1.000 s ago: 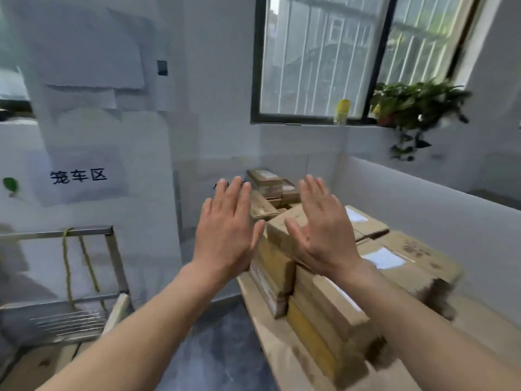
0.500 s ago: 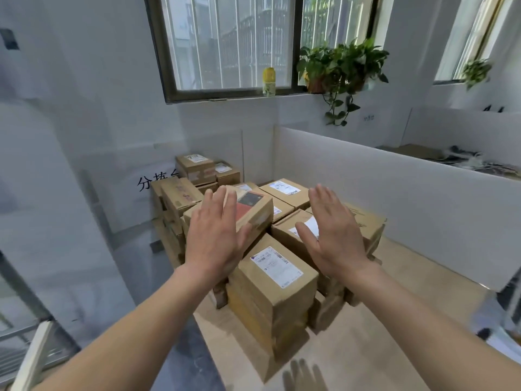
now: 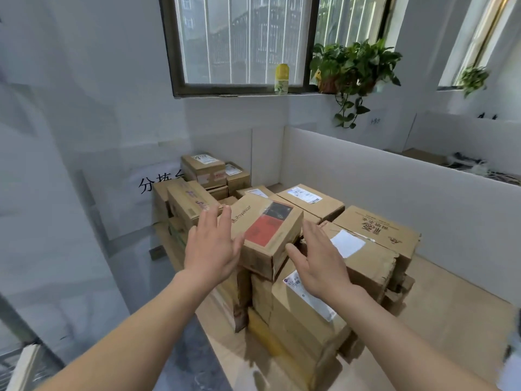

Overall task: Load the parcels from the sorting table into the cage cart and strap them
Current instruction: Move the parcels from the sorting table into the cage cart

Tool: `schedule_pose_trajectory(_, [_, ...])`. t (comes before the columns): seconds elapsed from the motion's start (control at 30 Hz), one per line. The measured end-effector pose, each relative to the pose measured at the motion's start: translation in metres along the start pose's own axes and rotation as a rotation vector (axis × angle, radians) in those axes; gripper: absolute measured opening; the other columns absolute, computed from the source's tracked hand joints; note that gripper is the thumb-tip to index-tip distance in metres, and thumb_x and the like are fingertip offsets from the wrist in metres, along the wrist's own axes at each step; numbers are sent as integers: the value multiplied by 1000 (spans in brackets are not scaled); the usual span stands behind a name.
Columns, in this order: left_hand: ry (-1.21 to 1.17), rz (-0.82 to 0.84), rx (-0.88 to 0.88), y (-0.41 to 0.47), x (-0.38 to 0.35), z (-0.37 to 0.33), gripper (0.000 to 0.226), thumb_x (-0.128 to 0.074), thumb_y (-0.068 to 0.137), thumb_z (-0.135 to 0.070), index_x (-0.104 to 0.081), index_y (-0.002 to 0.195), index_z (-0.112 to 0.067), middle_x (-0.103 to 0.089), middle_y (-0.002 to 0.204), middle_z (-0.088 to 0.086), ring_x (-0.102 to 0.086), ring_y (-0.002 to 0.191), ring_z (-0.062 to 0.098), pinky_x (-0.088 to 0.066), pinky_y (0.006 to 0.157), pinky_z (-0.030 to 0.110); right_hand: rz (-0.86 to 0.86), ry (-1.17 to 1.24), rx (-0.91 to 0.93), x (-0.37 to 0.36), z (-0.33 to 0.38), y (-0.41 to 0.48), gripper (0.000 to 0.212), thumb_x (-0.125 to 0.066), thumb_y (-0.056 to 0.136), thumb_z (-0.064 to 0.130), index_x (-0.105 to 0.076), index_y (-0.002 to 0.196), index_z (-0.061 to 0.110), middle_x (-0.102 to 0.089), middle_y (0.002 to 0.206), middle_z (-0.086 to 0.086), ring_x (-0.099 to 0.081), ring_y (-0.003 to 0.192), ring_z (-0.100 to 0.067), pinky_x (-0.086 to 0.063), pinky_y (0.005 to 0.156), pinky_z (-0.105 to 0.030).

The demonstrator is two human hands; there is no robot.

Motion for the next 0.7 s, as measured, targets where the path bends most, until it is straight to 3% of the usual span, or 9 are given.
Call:
schedule_pose_trajectory(0.13, [-131, 85, 44, 25, -28, 31, 69, -39, 97, -54, -22, 153, -18, -34, 151, 6, -33, 138, 26, -41, 105, 48, 43, 175, -179, -37, 2, 16, 52, -48, 98, 54, -26, 145, 47, -49, 141, 19, -47, 131, -10, -46, 103, -38])
schedule_pose_trajectory(0.3, [-374, 223, 101, 41, -53, 44, 62, -44, 100, -46, -23, 152, -19, -41, 147, 6, -39, 133, 25, -42, 102, 43, 66, 308, -383, -69, -7, 24, 54, -45, 99, 55, -31, 148, 37, -55, 137, 15, -53, 121, -9, -46, 98, -33])
schedule_pose_trajectory(0.4, [-480, 181, 116, 45, -50, 43, 48, -47, 100, -39, -37, 143, -20, -48, 135, 7, -41, 126, 25, -39, 94, 37, -3, 403, -434, -77, -10, 25, 51, -49, 100, 50, -41, 147, 32, -59, 135, 11, -54, 117, -9, -45, 91, -25])
schedule_pose_trajectory(0.5, [-523, 111, 177, 45, -42, 45, 49, -49, 99, -39, -40, 142, -16, -44, 132, 10, -46, 121, 27, -37, 91, 33, -89, 530, -441, -75, -5, 25, 42, -52, 101, 44, -49, 142, 34, -63, 126, 14, -55, 115, -7, -45, 80, -17])
schedule_pose_trajectory(0.6, [-570, -3, 192, 44, -26, 49, 52, -55, 96, -38, -42, 140, -15, -43, 133, 8, -48, 119, 23, -38, 95, 32, -196, 668, -393, -65, 2, 26, 30, -58, 99, 33, -58, 127, 41, -69, 111, 19, -61, 107, -3, -55, 83, -29])
schedule_pose_trajectory(0.7, [-677, -72, 239, 36, -5, 55, 59, -66, 89, -33, -42, 140, -15, -44, 130, 3, -47, 114, 14, -38, 95, 28, -231, 852, -331, -56, 12, 31, 50, -67, 83, 27, -55, 130, 40, -69, 113, 10, -66, 106, -10, -56, 93, -43])
Point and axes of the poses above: each hand's wrist, its own y-axis towards the middle knuckle, its own x-axis out of the back of the hand, z = x × y, the point moved 7 cm from there along y, towards the middle knuckle
